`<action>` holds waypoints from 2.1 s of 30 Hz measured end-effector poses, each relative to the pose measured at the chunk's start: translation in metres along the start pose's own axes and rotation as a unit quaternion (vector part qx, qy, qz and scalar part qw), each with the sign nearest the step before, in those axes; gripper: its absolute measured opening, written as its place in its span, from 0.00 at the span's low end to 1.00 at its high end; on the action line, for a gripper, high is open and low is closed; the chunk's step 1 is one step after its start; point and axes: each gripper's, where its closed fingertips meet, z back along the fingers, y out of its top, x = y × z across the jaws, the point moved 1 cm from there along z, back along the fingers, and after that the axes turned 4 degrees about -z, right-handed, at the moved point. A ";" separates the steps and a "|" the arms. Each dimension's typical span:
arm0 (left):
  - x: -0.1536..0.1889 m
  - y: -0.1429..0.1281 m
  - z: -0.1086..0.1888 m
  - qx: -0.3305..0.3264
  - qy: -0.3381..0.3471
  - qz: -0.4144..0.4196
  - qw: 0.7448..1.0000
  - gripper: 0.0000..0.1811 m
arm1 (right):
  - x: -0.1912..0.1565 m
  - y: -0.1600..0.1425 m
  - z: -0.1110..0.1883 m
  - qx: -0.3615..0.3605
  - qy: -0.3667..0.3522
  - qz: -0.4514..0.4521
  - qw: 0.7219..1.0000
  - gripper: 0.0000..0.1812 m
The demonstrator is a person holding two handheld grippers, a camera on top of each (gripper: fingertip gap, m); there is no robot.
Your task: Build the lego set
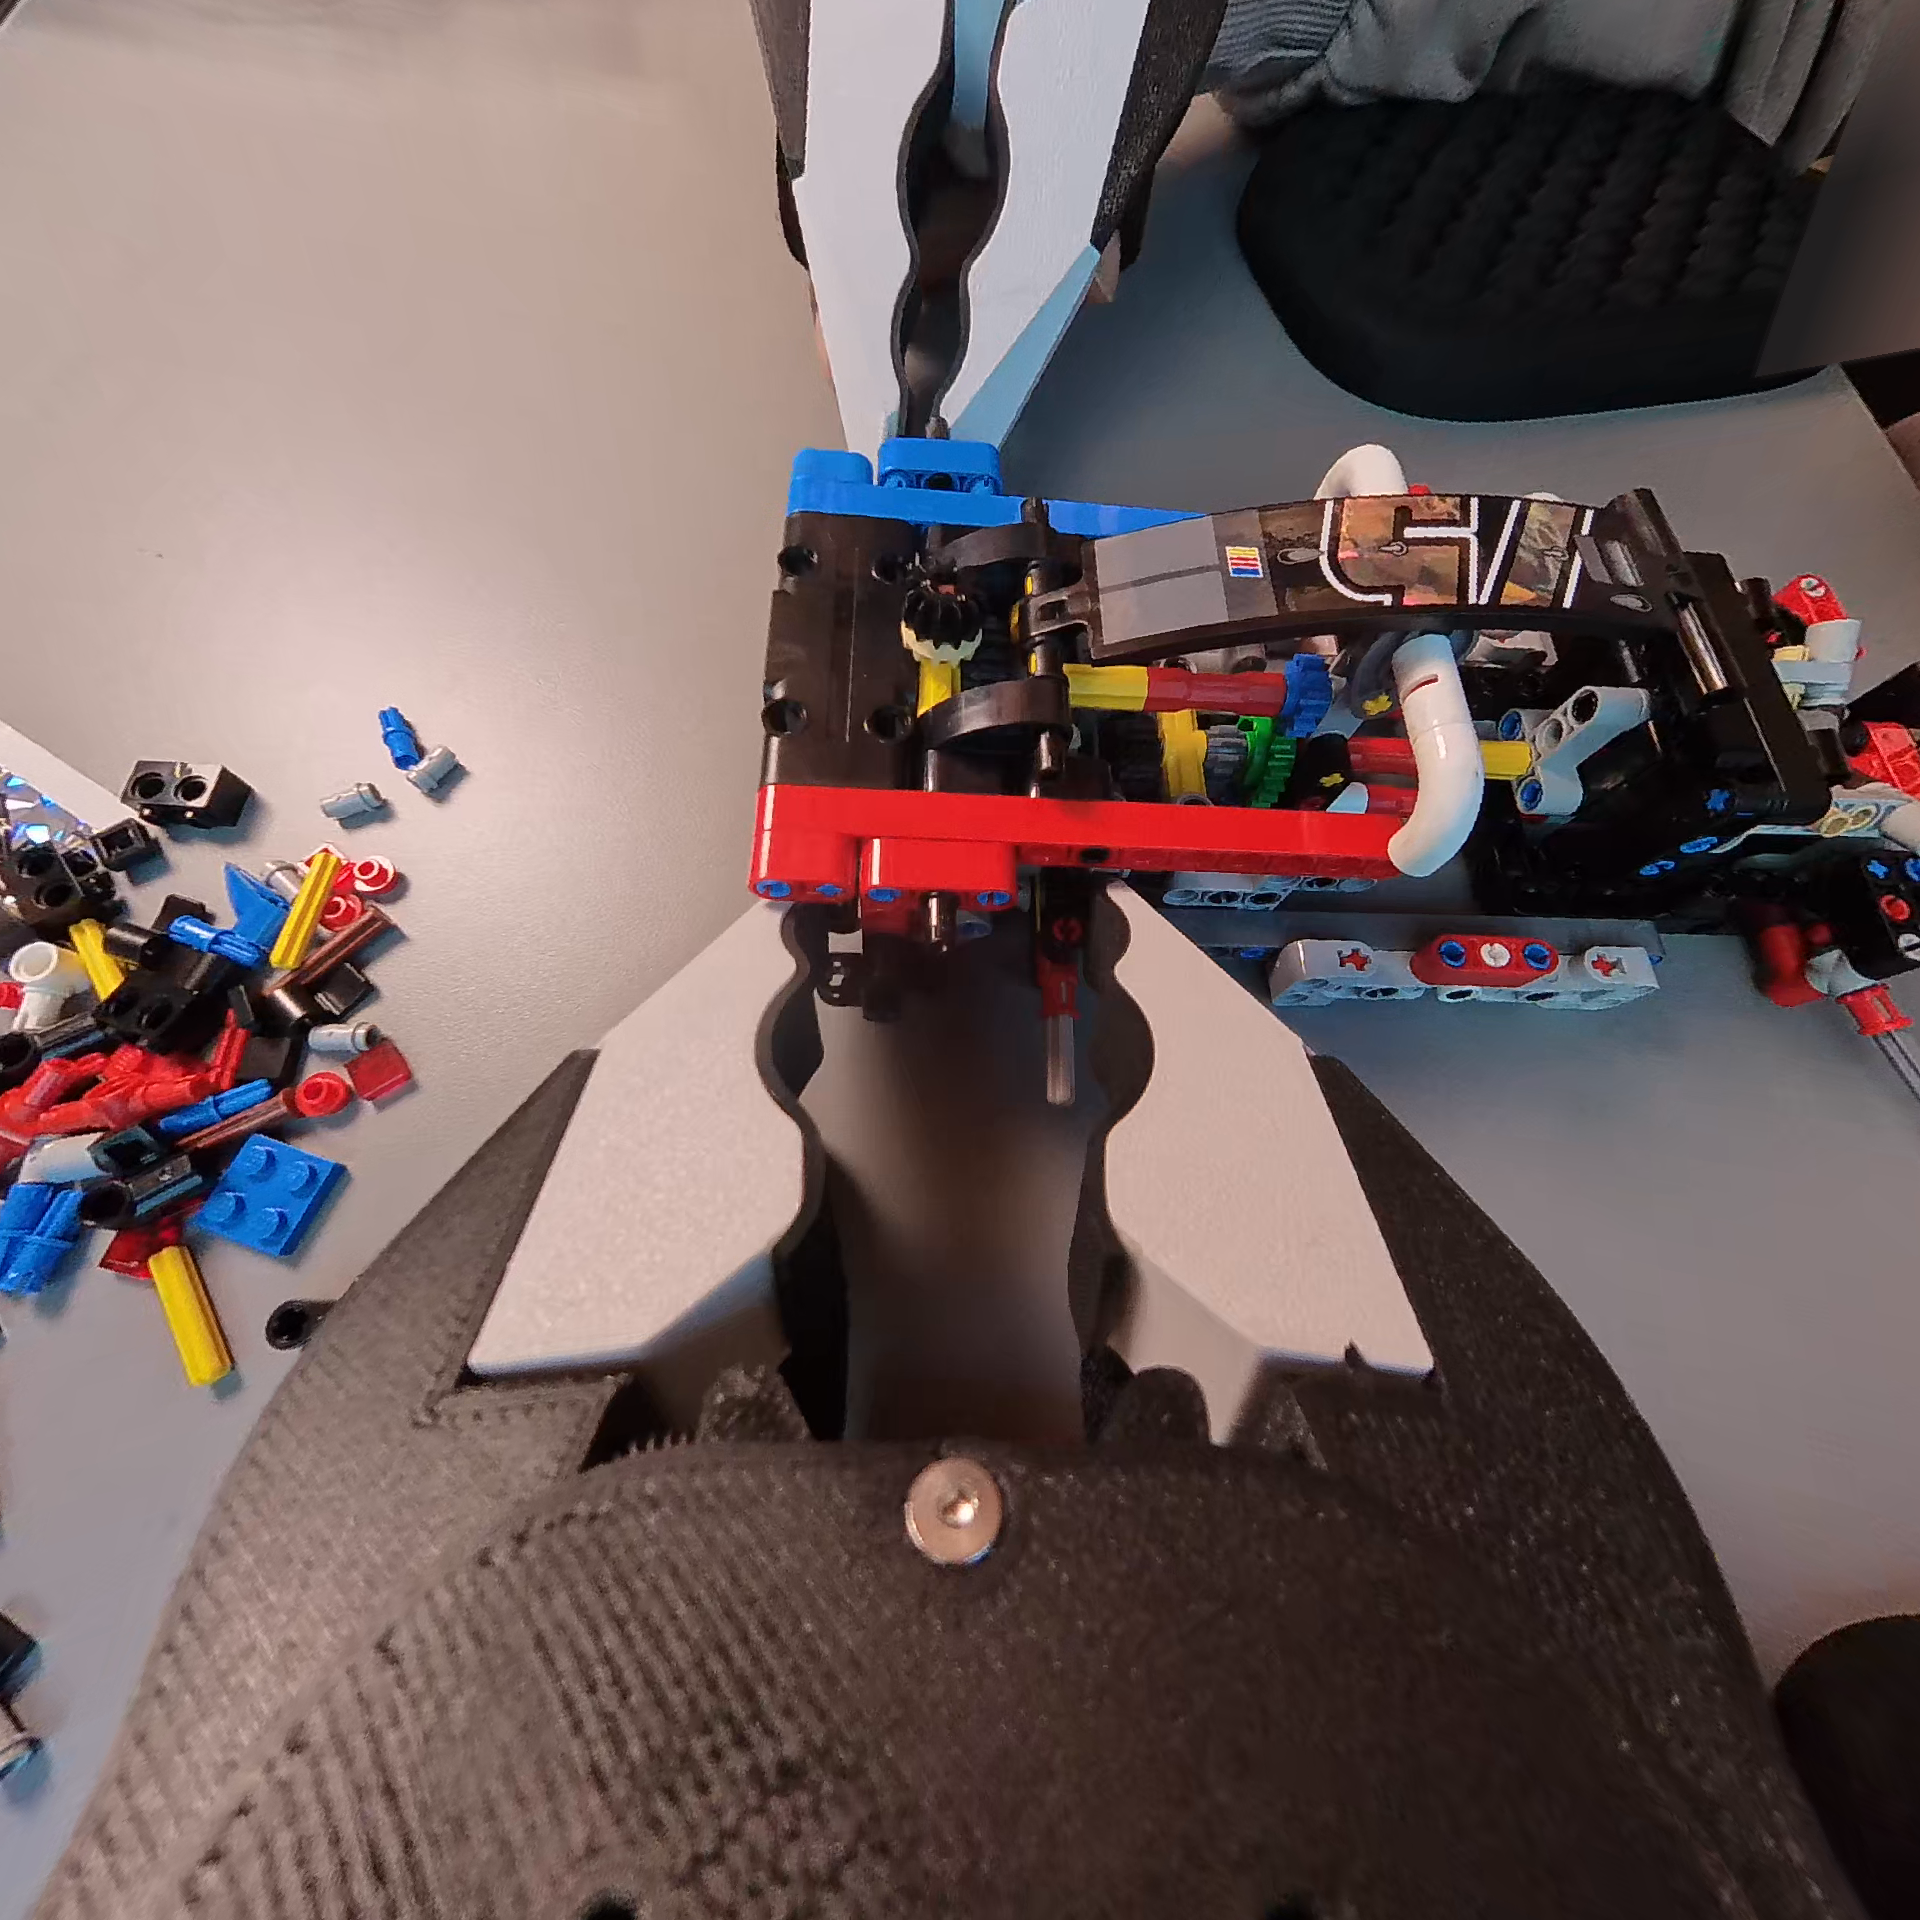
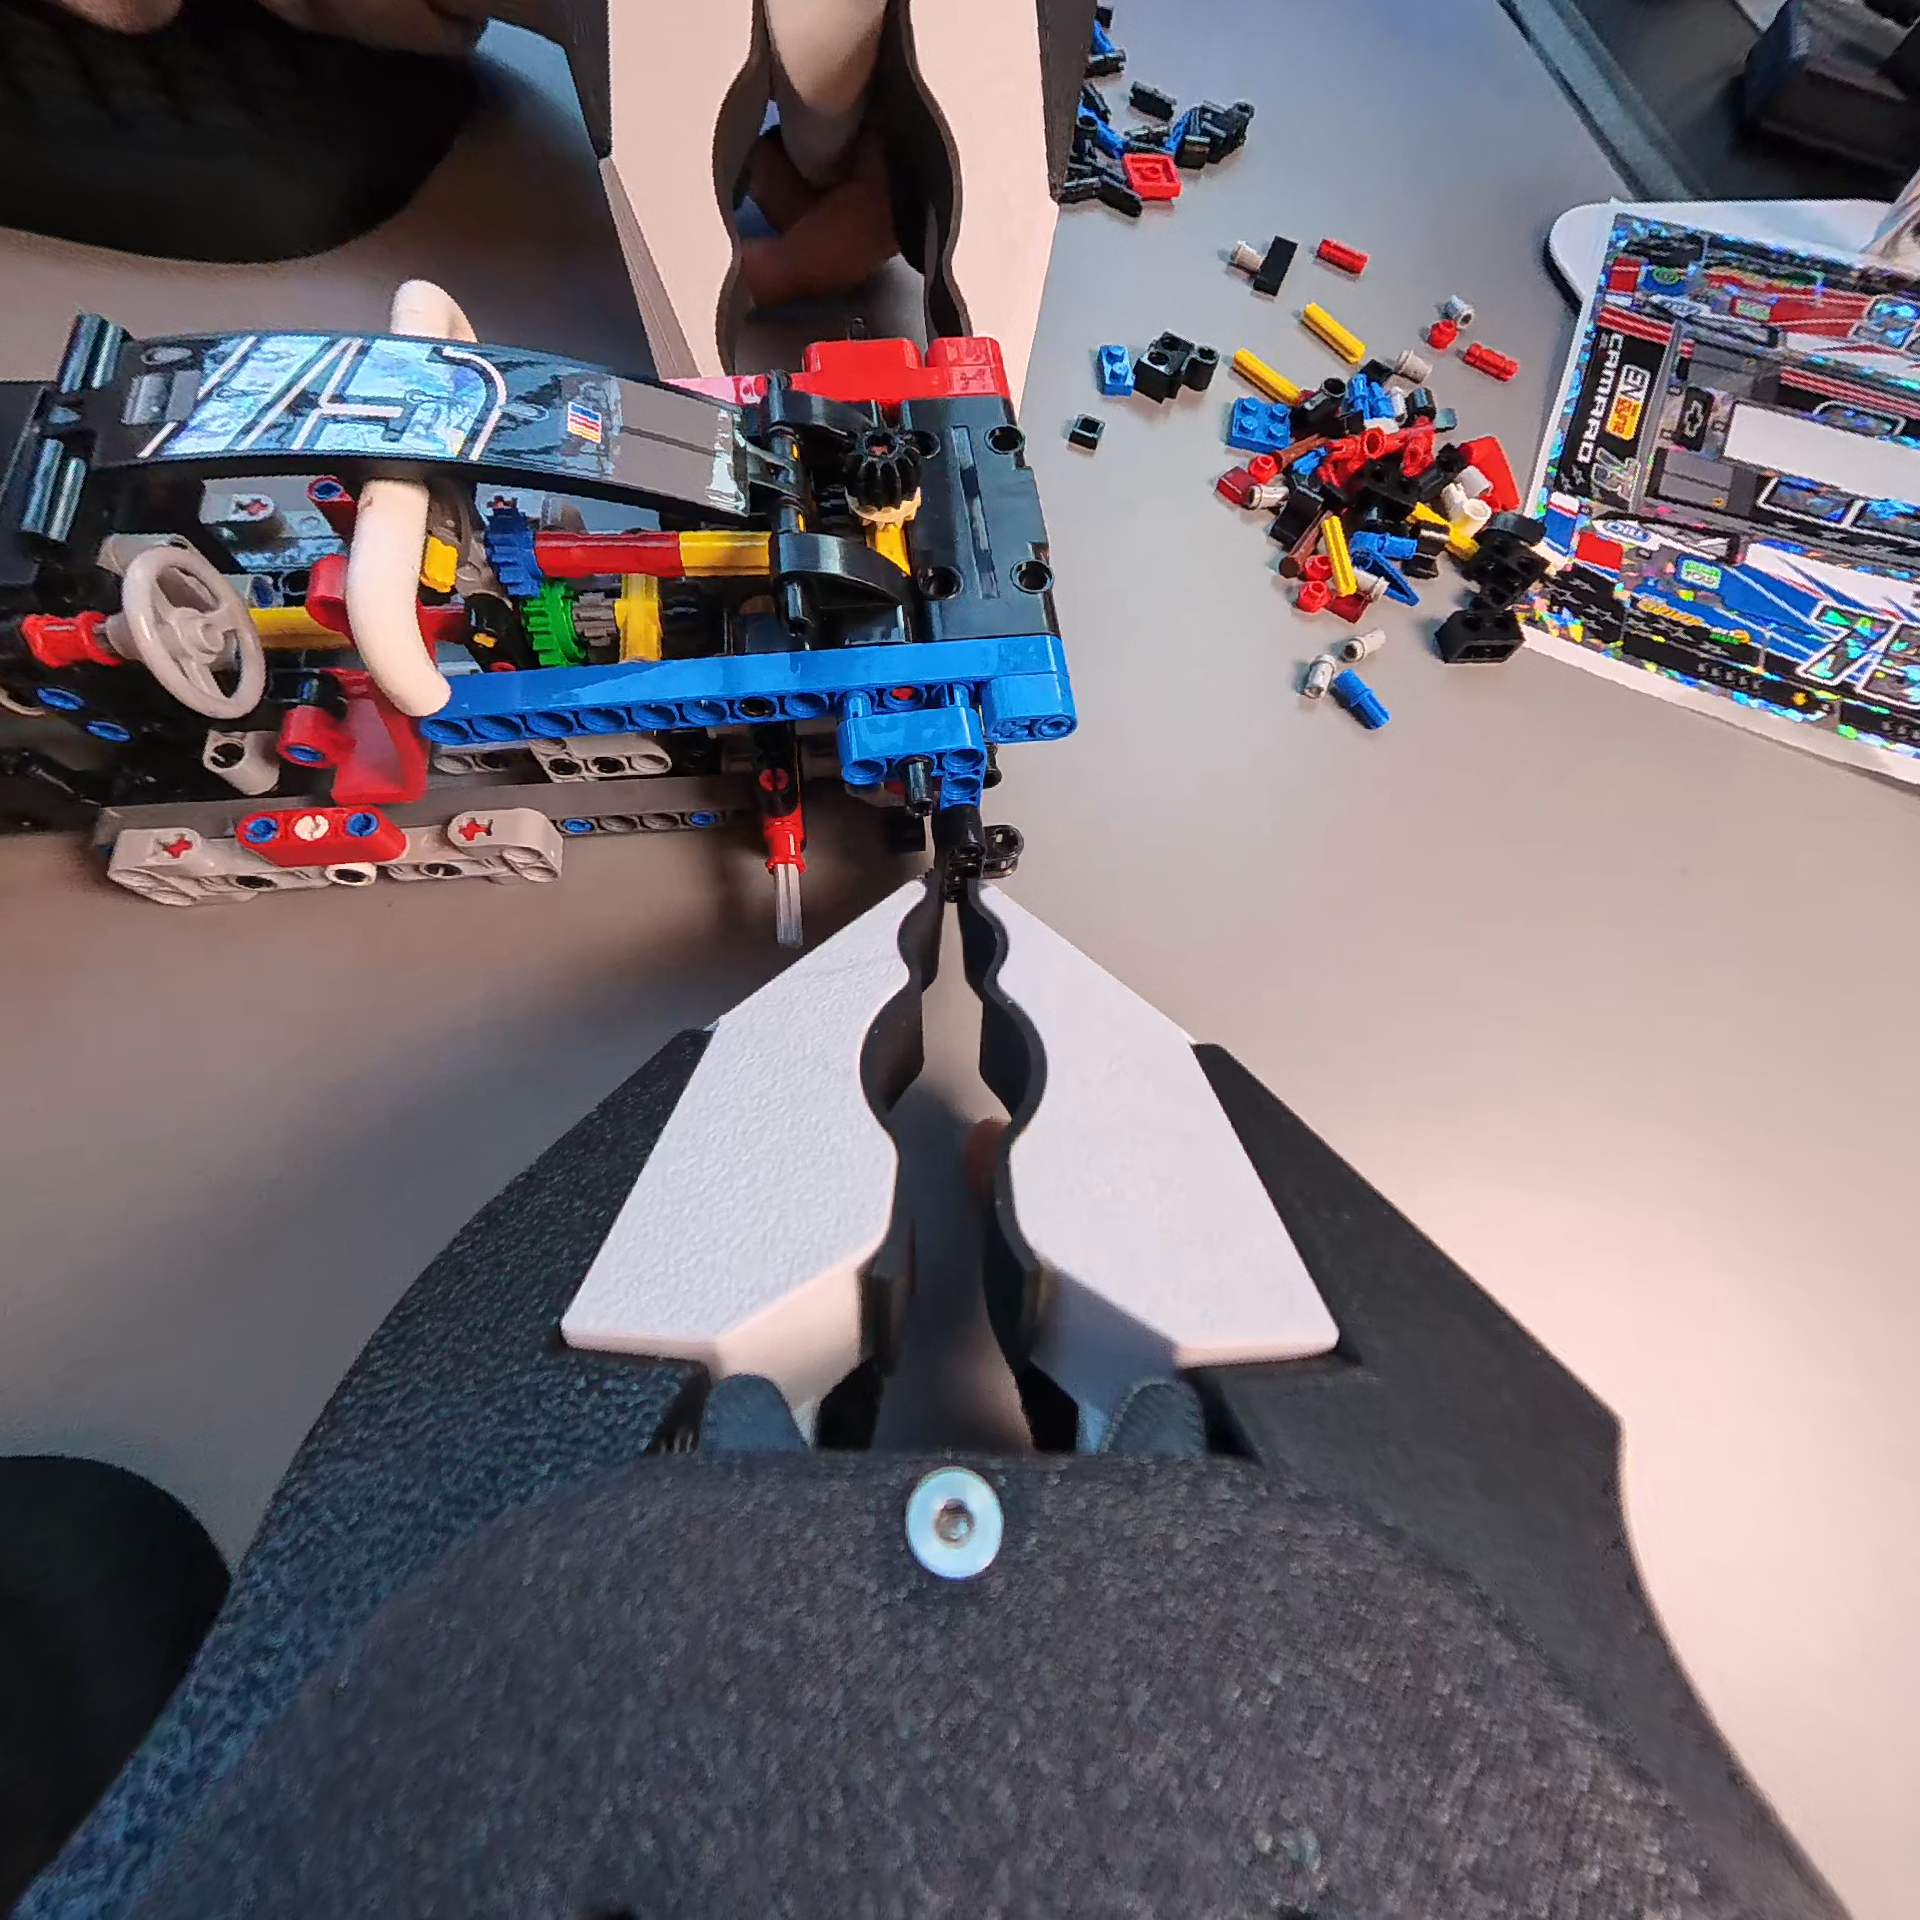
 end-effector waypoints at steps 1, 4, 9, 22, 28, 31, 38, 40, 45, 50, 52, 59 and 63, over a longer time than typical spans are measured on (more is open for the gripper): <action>0.000 0.000 0.000 0.000 0.000 0.000 1.000 0.26 | 0.000 0.000 0.000 -0.001 0.000 -0.001 1.000 0.01; 0.000 0.000 0.000 0.000 0.001 0.000 1.000 0.26 | 0.004 -0.001 0.000 -0.007 -0.006 0.004 1.000 0.04; 0.000 0.000 0.000 0.000 0.003 -0.001 1.000 0.26 | 0.004 -0.001 -0.004 -0.018 -0.003 0.010 1.000 0.04; -0.001 -0.001 0.000 -0.005 0.013 -0.008 1.000 0.26 | 0.006 0.002 -0.008 -0.010 0.015 -0.004 1.000 0.02; 0.000 -0.002 0.001 -0.006 0.011 -0.013 1.000 0.26 | 0.005 0.004 -0.010 -0.010 0.011 -0.001 1.000 0.01; 0.001 -0.002 0.001 -0.006 0.010 -0.013 1.000 0.26 | 0.005 0.004 -0.010 -0.011 0.008 -0.006 1.000 0.02; -0.002 0.004 0.009 0.026 0.028 -0.017 0.999 0.26 | 0.010 0.005 -0.004 0.014 -0.012 -0.001 1.000 0.09; -0.001 0.009 0.012 0.048 0.034 -0.027 0.998 0.26 | 0.009 0.012 0.001 0.041 0.005 -0.015 0.999 0.14; 0.007 0.025 0.016 0.093 0.057 -0.067 0.992 0.26 | -0.002 0.042 0.016 0.131 0.031 -0.013 0.991 0.08; 0.016 0.049 0.025 0.133 0.106 -0.122 0.978 0.26 | -0.011 0.067 0.042 0.200 0.020 0.001 0.980 0.09; 0.021 0.060 0.029 0.144 0.134 -0.149 0.969 0.27 | -0.017 0.075 0.055 0.224 0.029 -0.004 0.974 0.14; 0.037 0.088 0.040 0.183 0.187 -0.229 0.938 0.26 | -0.033 0.089 0.071 0.259 0.086 -0.037 0.961 0.13; 0.036 0.090 0.043 0.205 0.187 -0.223 0.935 0.27 | -0.036 0.101 0.072 0.243 0.064 -0.013 0.968 0.04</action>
